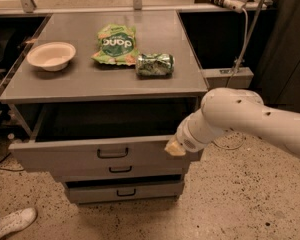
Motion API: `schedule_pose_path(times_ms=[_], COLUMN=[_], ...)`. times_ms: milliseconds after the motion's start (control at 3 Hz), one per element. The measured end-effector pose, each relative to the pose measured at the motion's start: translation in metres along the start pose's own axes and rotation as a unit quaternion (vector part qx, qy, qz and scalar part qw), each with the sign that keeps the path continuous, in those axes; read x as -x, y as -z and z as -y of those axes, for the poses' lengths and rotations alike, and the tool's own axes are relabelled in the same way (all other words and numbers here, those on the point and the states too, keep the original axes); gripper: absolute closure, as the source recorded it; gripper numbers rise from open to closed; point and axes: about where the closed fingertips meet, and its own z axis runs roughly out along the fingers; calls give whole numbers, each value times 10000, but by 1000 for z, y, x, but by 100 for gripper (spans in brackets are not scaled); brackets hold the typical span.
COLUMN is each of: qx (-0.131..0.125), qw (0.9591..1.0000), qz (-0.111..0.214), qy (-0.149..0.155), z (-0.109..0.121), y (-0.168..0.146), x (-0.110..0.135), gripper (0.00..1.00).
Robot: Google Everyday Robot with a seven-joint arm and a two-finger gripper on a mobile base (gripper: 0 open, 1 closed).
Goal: Close top drawer
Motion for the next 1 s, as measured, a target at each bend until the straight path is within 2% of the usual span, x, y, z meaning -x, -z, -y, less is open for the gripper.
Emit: schedule_pose_path(times_ms=[333,1000], qx=[-80,48], qw=[9992,9979], qz=[335,587], qy=[183,287], z=[29,40], y=[-7,-42], x=[32,58], gripper=[100,100])
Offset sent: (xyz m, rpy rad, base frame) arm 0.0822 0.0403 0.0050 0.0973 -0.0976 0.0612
